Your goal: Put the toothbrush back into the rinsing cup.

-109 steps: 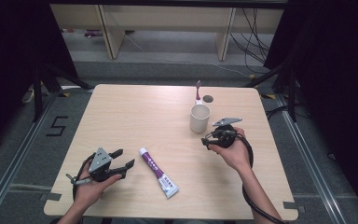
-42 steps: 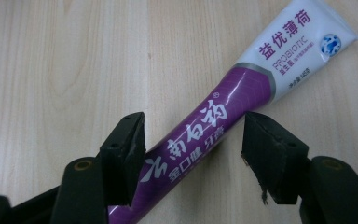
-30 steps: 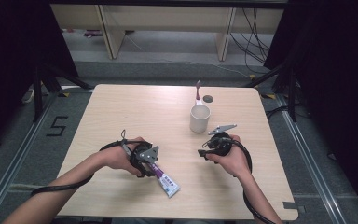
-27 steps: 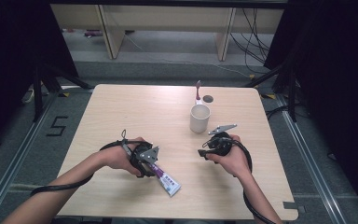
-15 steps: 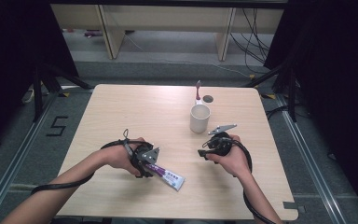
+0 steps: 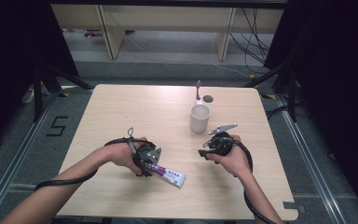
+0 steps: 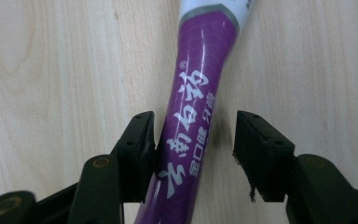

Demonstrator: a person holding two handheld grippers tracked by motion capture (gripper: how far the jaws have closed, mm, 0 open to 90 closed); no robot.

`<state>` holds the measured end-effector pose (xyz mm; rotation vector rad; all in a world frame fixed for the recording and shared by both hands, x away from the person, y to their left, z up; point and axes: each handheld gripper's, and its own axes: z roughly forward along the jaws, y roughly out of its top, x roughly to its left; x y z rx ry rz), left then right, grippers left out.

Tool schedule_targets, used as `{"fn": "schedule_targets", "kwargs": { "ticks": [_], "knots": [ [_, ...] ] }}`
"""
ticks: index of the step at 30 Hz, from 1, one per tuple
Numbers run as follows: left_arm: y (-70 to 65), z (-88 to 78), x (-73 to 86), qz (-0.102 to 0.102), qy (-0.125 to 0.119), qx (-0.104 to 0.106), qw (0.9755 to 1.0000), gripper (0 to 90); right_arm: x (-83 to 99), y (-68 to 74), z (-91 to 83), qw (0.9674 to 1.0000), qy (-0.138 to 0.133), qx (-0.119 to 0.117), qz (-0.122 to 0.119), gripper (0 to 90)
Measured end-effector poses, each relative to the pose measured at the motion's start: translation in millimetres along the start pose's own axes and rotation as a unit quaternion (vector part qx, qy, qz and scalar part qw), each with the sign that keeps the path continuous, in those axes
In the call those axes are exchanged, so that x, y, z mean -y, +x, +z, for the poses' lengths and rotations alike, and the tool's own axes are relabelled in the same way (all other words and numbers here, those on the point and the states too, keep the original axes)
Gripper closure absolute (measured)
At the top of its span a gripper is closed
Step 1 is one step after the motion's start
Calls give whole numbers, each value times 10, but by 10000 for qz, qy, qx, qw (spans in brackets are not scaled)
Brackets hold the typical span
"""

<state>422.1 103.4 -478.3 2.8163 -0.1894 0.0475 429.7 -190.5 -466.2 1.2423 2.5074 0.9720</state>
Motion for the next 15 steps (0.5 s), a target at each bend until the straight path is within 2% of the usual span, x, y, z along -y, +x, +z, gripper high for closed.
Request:
{"fn": "schedule_targets", "kwargs": {
  "ticks": [2, 4, 7, 11, 12, 13, 14, 15],
  "knots": [
    [8, -1, -10, 84, 119, 7, 9999, 477, 5, -2, 6, 10000, -2, -16, 23, 445],
    [2, 10, -21, 30, 149, 63, 9999, 478, 6, -3, 6, 10000, 15, -34, 71, 445],
    [2, 19, -42, 55, 292, 103, 9995, 481, 4, 7, 5, 10000, 37, -31, 76, 445],
    [6, 33, -75, 97, 431, 112, 9990, 490, 0, -18, 13, 9999, -52, -32, -135, 445],
    [7, 38, -81, 80, 447, 127, 9989, 497, 1, -15, 10, 9999, -36, -31, -116, 445],
    [24, 31, -89, 214, 581, 123, 9980, 501, 0, -9, -5, 10000, 40, -30, -72, 445],
    [23, 39, -93, 225, 611, 98, 9978, 502, 2, -3, -6, 10000, 54, -29, -16, 445],
    [4, 60, -92, 102, 544, 111, 9984, 503, 4, -6, -5, 10000, 54, -36, -31, 445]
  ]
}}
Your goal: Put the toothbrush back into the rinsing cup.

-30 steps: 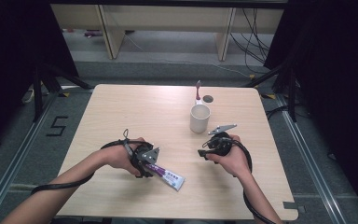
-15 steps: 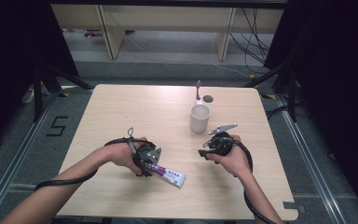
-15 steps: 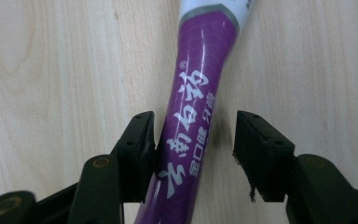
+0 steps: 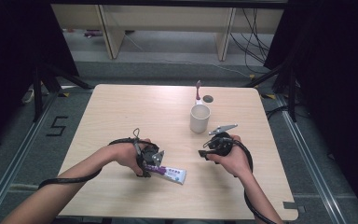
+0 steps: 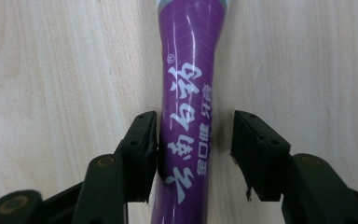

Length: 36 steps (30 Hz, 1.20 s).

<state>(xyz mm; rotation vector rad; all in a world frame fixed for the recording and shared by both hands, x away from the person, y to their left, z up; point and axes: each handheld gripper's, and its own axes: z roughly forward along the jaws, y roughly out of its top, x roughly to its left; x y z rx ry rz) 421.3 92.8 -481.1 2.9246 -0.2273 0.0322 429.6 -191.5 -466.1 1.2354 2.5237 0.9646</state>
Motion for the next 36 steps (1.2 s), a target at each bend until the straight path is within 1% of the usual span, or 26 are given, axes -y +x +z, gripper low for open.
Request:
{"fn": "schedule_targets", "kwargs": {
  "ticks": [2, 3, 4, 5, 6, 7, 8, 10, 11, 13, 14, 15, 16, 17, 18, 19, 23, 24, 25, 27, 29, 30, 31, 33, 34, 36],
  "knots": [
    [2, -3, -11, -4, 26, 12, 10000, 510, 1, 1, -6, 10000, 11, 6, 4, 445],
    [2, -3, -15, -1, 53, 13, 10000, 512, 6, 4, 9, 10000, -79, -13, 33, 445],
    [16, -12, -24, 119, 177, -3, 9998, 513, 5, 2, 6, 10000, -79, -8, 24, 445],
    [16, -12, -30, 118, 201, 10, 9997, 515, 4, 10, 2, 9999, -33, -11, 96, 445],
    [17, -11, -36, 109, 224, 26, 9997, 519, -1, 6, -15, 10000, 45, -18, 82, 445],
    [3, 1, -39, -4, 146, 43, 9999, 522, -2, 5, -15, 10000, 37, -16, 71, 445],
    [5, 2, -44, -4, 159, 54, 9999, 526, -4, 0, -15, 10000, 40, -15, 55, 445],
    [9, 2, -57, 28, 214, 76, 9997, 530, -4, 1, -15, 10000, 41, -14, 75, 445],
    [26, -8, -67, 142, 332, 81, 9993, 534, -4, 1, -14, 10000, 33, -16, 65, 445],
    [27, -7, -77, 124, 372, 101, 9992, 541, -2, 10, -17, 9999, 70, 1, 123, 445],
    [31, -6, -82, 129, 390, 120, 9991, 545, 5, 29, -1, 9998, 18, -24, 217, 445],
    [31, -5, -85, 100, 396, 136, 9991, 552, 7, 29, 0, 9998, 19, -24, 219, 445],
    [18, 6, -84, -37, 317, 170, 9993, 564, 8, 26, -9, 9998, 69, -50, 203, 445],
    [35, -6, -90, 49, 430, 173, 9989, 578, 7, 30, -20, 9996, 133, -42, 235, 445],
    [37, -8, -91, 30, 445, 181, 9988, 590, 11, 25, -15, 9997, 115, -27, 195, 445],
    [36, -7, -90, -36, 442, 198, 9988, 615, 12, 25, -16, 9997, 118, -31, 199, 445],
    [37, -10, -92, -189, 444, 182, 9987, 641, 14, 28, -21, 9996, 130, -51, 234, 445],
    [33, -10, -93, -221, 450, 173, 9986, 648, 13, 6, -18, 9999, 82, -13, 110, 445],
    [31, -9, -94, -296, 456, 160, 9984, 653, 17, 4, 1, 10000, -37, -17, 64, 445],
    [30, -10, -99, -380, 494, 172, 9979, 664, 16, 0, -6, 10000, -29, -30, 65, 445],
    [27, -8, -109, -363, 556, 176, 9976, 672, 17, -3, -20, 10000, 42, -10, 81, 445],
    [23, -6, -116, -364, 581, 155, 9975, 676, 17, -11, -16, 10000, 6, -24, 24, 445],
    [22, -7, -124, -379, 625, 143, 9972, 679, 16, 1, -30, 9999, 64, -17, 130, 445],
    [23, -6, -134, -394, 671, 139, 9969, 686, 18, -6, -34, 9999, 61, -28, 131, 445],
    [22, -6, -136, -399, 683, 131, 9968, 690, 21, 13, -41, 9996, 102, -33, 257, 445],
    [18, -9, -138, -392, 680, 100, 9969, 696, 25, 13, -41, 9996, 105, -41, 275, 445]
  ]
}}
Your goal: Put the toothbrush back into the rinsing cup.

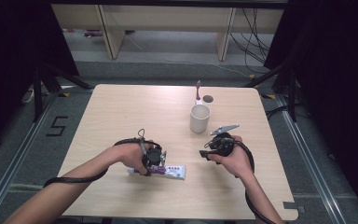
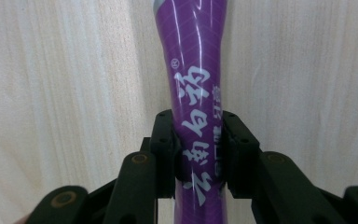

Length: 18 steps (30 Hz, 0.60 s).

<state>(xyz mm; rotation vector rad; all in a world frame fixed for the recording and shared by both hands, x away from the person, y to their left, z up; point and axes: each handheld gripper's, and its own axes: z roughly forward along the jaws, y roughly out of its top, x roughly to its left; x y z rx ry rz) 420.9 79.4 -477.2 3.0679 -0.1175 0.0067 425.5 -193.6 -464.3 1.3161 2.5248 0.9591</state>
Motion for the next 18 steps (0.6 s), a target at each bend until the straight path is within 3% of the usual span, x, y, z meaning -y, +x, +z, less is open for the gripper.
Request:
{"fn": "schedule_targets", "kwargs": {
  "ticks": [1, 2, 4, 8, 9, 12, 13, 14, 18],
  "knots": [
    [-5, 0, 1, -15, -11, -19, 10000, 699, -1, -23, 7, 9998, -66, 35, -178, 445],
    [-9, -1, 2, -18, -19, -26, 10000, 702, 5, 5, -1, 10000, -2, 5, 23, 445],
    [-14, -4, 5, -16, -29, -39, 10000, 708, 4, -32, 8, 9998, -75, 64, -183, 445],
    [-22, -9, 19, 21, -94, -93, 9999, 719, 5, -24, -8, 9999, -77, 13, -83, 445],
    [-26, -7, 27, 12, -131, -93, 9999, 720, 7, -35, 0, 9996, -198, 63, -174, 445],
    [-29, -7, 51, 17, -226, -95, 9997, 724, 10, -38, -29, 9999, -90, 39, -104, 446],
    [-31, -6, 62, 12, -281, -88, 9996, 725, 10, -56, -24, 9996, -144, 79, -232, 446],
    [-33, -5, 68, 20, -309, -92, 9995, 727, 12, -36, -31, 9999, -103, 20, -52, 446],
    [-52, -6, 85, 33, -399, -144, 9991, 730, 17, -41, -37, 9999, -95, 11, -44, 446]
  ]
}}
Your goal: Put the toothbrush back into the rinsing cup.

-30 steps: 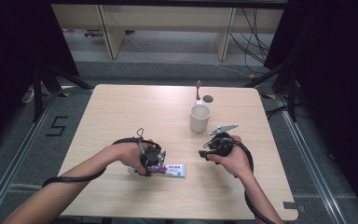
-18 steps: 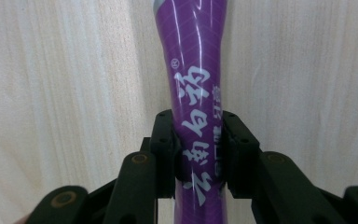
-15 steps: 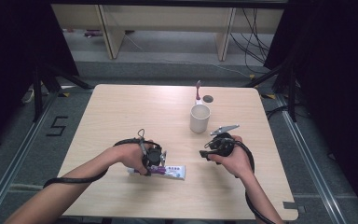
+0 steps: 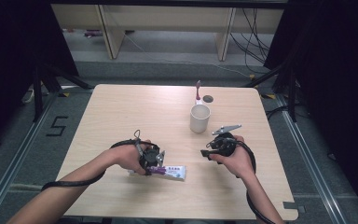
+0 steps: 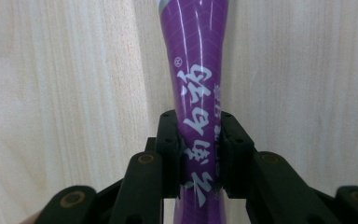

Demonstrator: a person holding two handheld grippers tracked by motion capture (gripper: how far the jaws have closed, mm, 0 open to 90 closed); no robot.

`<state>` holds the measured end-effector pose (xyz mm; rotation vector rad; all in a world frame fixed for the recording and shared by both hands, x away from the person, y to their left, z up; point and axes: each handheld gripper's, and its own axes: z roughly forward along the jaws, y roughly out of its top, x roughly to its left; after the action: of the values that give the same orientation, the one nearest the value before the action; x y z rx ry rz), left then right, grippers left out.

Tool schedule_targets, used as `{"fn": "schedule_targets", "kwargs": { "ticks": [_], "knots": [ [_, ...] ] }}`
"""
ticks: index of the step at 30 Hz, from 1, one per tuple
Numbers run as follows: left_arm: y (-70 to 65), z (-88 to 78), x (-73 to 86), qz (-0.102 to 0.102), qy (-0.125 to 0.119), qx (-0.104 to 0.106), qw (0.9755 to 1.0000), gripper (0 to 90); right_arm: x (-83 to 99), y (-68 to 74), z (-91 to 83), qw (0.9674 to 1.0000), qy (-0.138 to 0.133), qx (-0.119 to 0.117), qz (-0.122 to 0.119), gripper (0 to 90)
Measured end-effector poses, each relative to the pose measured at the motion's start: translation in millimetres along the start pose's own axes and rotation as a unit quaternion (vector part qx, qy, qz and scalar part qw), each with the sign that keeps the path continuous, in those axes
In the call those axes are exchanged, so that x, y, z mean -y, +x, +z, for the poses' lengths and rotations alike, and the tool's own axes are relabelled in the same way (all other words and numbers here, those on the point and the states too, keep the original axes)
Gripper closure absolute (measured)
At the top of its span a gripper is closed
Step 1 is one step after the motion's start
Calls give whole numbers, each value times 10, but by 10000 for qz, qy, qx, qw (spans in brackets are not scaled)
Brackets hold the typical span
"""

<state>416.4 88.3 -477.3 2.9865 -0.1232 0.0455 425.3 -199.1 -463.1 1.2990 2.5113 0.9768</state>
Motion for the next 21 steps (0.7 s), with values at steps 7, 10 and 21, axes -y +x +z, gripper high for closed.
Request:
{"fn": "schedule_targets", "kwargs": {
  "ticks": [7, 10, 21],
  "knots": [
    [-8, -82, 39, -83, -426, -77, 9990, 734, 2, -24, -17, 10000, -56, 69, 11, 449],
    [6, -148, 83, -198, -814, -200, 9963, 735, 9, -22, -28, 9999, -130, 46, 71, 455],
    [-44, -380, 340, -908, -2841, -782, 9513, 739, 42, -33, -94, 9968, -799, 17, 73, 475]
  ]
}}
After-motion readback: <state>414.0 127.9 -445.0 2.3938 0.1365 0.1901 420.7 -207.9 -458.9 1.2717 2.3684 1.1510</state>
